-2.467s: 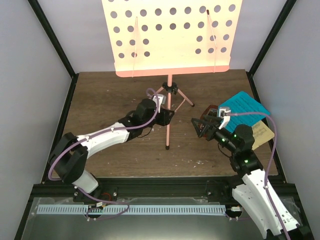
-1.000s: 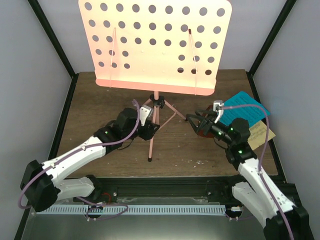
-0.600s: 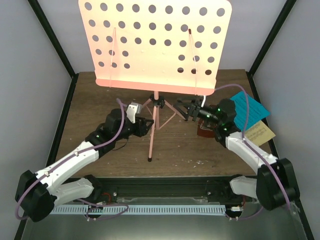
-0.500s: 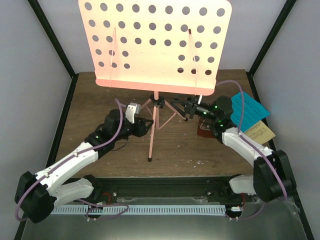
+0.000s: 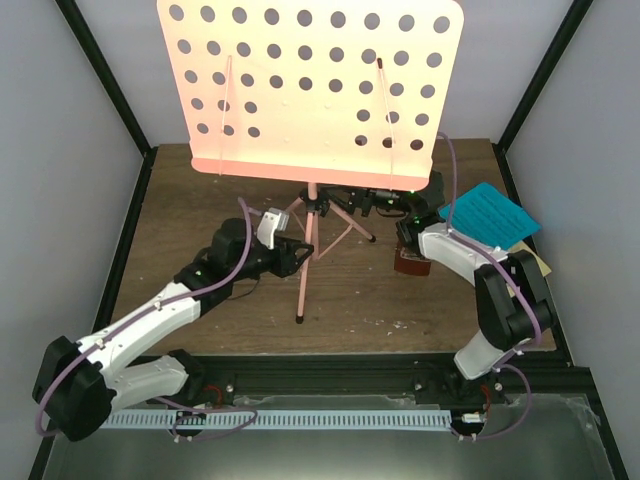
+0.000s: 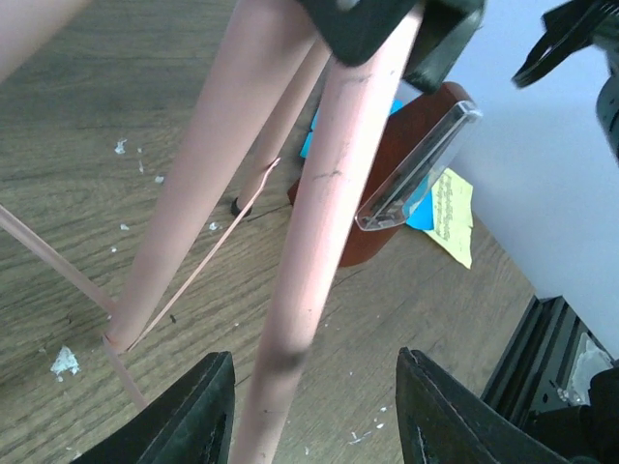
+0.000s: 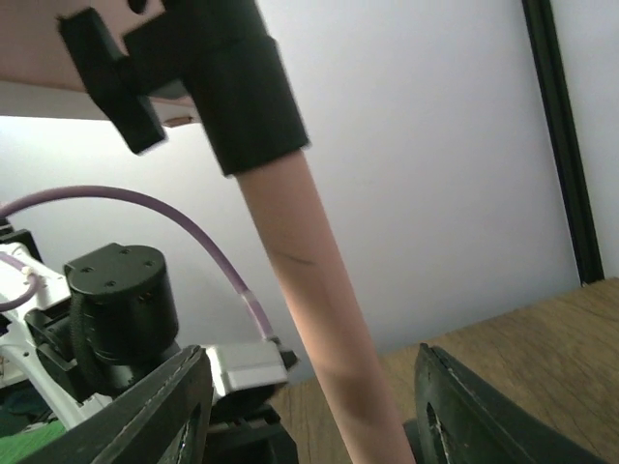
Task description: Pack up the instrument practice props
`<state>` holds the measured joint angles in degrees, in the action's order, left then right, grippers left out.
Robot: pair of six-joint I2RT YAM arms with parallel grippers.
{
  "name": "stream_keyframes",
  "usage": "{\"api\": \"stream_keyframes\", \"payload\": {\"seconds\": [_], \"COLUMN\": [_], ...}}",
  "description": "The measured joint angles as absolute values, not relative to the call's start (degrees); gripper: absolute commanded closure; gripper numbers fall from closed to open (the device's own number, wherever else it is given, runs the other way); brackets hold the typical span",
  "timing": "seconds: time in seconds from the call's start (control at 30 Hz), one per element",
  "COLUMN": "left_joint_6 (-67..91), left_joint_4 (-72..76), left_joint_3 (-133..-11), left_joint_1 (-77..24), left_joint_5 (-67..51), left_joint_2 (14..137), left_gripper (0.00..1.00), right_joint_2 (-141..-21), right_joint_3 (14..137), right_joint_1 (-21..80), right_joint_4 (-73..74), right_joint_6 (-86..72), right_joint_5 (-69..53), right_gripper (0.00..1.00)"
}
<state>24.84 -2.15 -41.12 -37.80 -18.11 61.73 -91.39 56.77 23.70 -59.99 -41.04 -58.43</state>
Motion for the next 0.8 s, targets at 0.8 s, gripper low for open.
{"api": "stream_keyframes", "payload": {"seconds": [0.8], "left_joint_6": [21.0], "left_joint_4": [0.4], "left_joint_3": [-41.1], "left_joint_1": [-37.5], "left_joint_5": [-19.2], "left_joint_2": [68.6], "left_gripper": [0.62], "right_joint_2": [-100.7], "right_joint_3": [71.2], "right_joint_1": [25.8], "right_joint_4": [-64.1], "right_joint_6": [-43.3], "right_joint_5": [-66.5], "right_gripper": [0.67]}}
